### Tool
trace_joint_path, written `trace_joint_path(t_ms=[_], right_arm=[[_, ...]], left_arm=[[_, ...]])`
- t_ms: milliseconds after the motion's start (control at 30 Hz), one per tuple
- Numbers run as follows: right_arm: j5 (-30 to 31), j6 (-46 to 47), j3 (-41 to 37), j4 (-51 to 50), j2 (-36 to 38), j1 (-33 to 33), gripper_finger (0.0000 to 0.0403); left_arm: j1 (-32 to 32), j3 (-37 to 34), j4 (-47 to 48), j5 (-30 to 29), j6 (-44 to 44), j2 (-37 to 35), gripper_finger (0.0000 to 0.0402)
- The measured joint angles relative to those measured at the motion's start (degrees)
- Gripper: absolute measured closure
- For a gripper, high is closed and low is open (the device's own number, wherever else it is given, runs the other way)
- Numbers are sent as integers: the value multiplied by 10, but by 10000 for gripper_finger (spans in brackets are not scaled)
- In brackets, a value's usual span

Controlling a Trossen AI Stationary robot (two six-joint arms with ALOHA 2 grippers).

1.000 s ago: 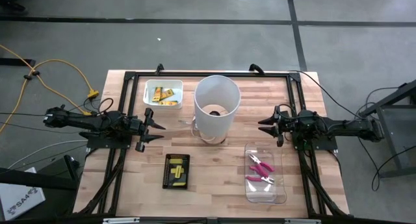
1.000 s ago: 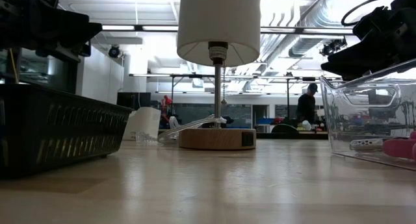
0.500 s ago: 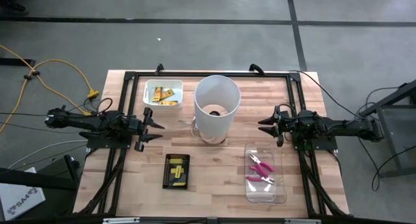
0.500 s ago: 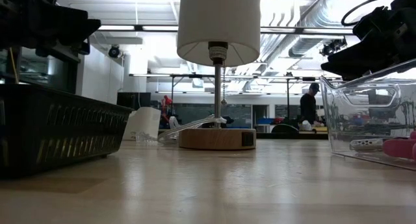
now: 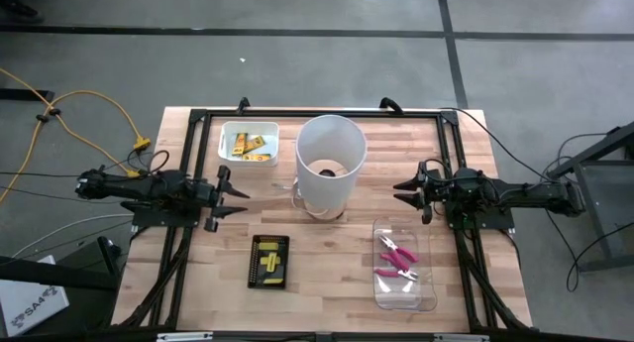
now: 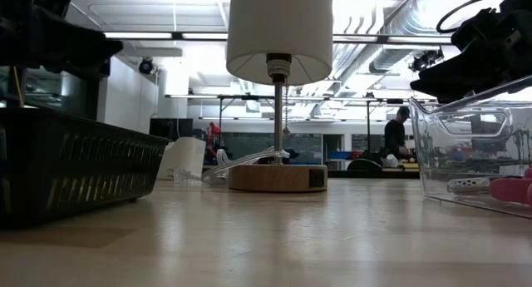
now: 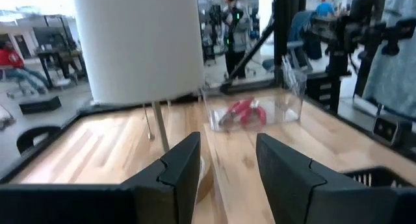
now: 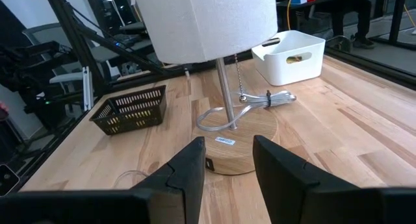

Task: Pick & Place School Supplies
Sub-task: Return to Home Position

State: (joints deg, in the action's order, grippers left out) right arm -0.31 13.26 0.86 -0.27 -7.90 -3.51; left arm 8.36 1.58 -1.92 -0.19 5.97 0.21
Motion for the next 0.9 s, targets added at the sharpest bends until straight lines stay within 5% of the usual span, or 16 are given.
trace_joint_path(t_ms=[900], right_arm=[[1,0,0,1,0,0,282]], left_arm=[[0,0,31,-1,-15,0,258]])
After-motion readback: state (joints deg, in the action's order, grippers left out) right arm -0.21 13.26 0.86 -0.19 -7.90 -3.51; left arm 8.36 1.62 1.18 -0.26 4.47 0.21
